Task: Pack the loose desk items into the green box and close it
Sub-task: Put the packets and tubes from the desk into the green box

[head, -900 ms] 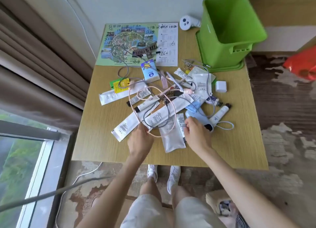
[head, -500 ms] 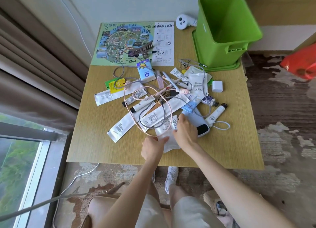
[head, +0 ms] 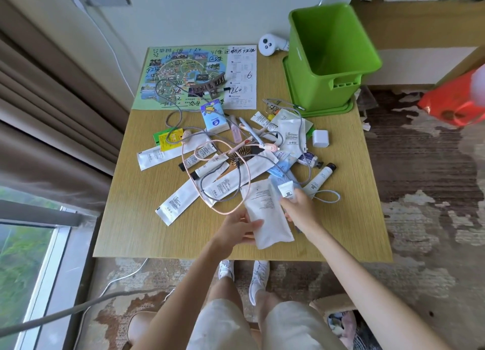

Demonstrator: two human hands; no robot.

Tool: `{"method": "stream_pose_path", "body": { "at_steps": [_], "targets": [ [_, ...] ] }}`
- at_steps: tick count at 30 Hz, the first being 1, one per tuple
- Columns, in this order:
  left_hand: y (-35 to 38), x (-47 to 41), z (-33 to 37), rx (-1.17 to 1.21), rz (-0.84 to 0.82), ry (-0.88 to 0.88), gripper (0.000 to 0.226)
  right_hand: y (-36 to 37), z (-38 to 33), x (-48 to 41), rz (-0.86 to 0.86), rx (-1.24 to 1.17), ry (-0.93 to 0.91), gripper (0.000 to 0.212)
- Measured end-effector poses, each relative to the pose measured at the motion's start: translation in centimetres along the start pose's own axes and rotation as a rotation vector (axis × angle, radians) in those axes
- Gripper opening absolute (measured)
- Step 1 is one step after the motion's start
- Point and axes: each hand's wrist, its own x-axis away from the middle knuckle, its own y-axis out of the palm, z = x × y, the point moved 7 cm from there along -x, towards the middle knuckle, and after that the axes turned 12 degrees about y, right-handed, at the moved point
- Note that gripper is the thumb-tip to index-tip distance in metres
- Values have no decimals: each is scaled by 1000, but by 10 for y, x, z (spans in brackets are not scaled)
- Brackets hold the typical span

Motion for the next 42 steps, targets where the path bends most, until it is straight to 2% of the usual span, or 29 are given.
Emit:
{"method": "stream_pose_path", "body": {
  "at_steps": [3,5,7,10,14,16,19,21,23,26,30,35,42],
  "targets": [
    [12,-1,22,-77,-89,82,38,-11,-6,8,-137,-226,-23,21],
    [19,-4,40,-140,-138,147,28,-17,-7,10,-208,-346,19,28],
    [25,-7,57,-188,-180,208,21,-23,-10,8,-237,-421,48,32],
    [32,-14,74,-254,-185,277,25,-29,-14,6,-248,-500,53,36],
    [29,-27,93,-402,-37,362,27,-33,-21,3,-235,-567,21,32],
    [26,-35,98,-349,38,371,29,-38,-22,-1,-194,-618,39,32],
    [16,-47,102,-328,161,385,18,-54,-19,-6,-130,-650,58,29],
    [6,-54,105,-508,259,443,11,-70,-13,-10,-82,-661,75,30],
    [2,-61,107,-792,304,494,9,-88,-5,-14,-36,-674,98,33],
    [8,-72,101,-1243,278,531,34,-106,6,-17,9,-697,109,33],
    [9,-86,94,-1607,263,473,47,-111,13,-18,48,-664,106,26],
    [12,-100,99,-1748,259,423,43,-100,6,-17,35,-625,69,22],
    [11,-99,127,-1684,246,606,18,-83,-9,-21,33,-563,60,24]
  ]
}}
